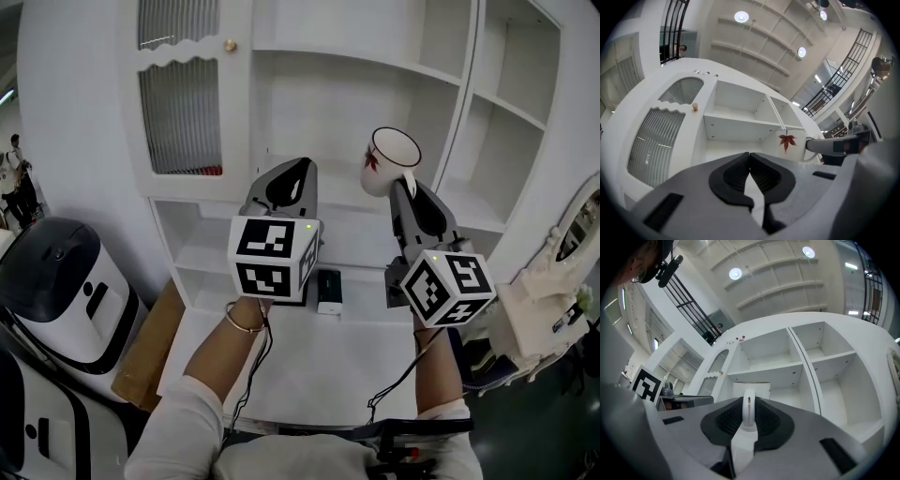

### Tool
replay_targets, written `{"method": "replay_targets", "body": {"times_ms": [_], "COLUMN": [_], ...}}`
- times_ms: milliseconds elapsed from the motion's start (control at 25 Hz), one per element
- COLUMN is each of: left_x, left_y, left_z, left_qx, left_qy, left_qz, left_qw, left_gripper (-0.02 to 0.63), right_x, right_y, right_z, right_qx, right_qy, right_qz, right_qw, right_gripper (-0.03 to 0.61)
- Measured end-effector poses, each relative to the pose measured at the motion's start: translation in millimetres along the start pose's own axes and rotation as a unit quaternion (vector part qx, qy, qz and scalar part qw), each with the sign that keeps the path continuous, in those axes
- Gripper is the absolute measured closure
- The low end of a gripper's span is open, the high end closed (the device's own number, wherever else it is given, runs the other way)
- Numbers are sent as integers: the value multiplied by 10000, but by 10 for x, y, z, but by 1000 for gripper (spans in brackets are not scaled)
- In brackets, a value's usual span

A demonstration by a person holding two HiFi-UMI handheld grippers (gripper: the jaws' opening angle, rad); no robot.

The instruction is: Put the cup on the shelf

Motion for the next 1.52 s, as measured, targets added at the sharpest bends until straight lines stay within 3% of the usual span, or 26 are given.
{"method": "replay_targets", "body": {"times_ms": [440,1040,1280,1520], "left_x": [415,1064,1147,1147], "left_y": [-257,-333,-368,-416], "left_z": [-48,-210,-180,-248], "left_qx": [-63,-150,-243,-114], "left_qy": [-150,-667,-605,-574], "left_qz": [232,467,428,375], "left_qw": [9996,9966,9970,9976], "left_gripper": [604,604,604,604], "right_x": [478,1238,1526,1739], "right_y": [-304,-674,-843,-1097], "right_z": [78,77,162,246], "right_qx": [107,327,499,431], "right_qy": [266,395,118,264], "right_qz": [293,530,485,356], "right_qw": [9992,9973,9975,9981], "right_gripper": [506,506,506,506]}}
Point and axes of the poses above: the fingertips, and each gripper's own axes: y backward along the fingers, z to its right, x out of its top, the point moved 6 cm from there along y, backward along the fingers, and after that the axes turned 3 degrees about -z, right-handed, at the moved point
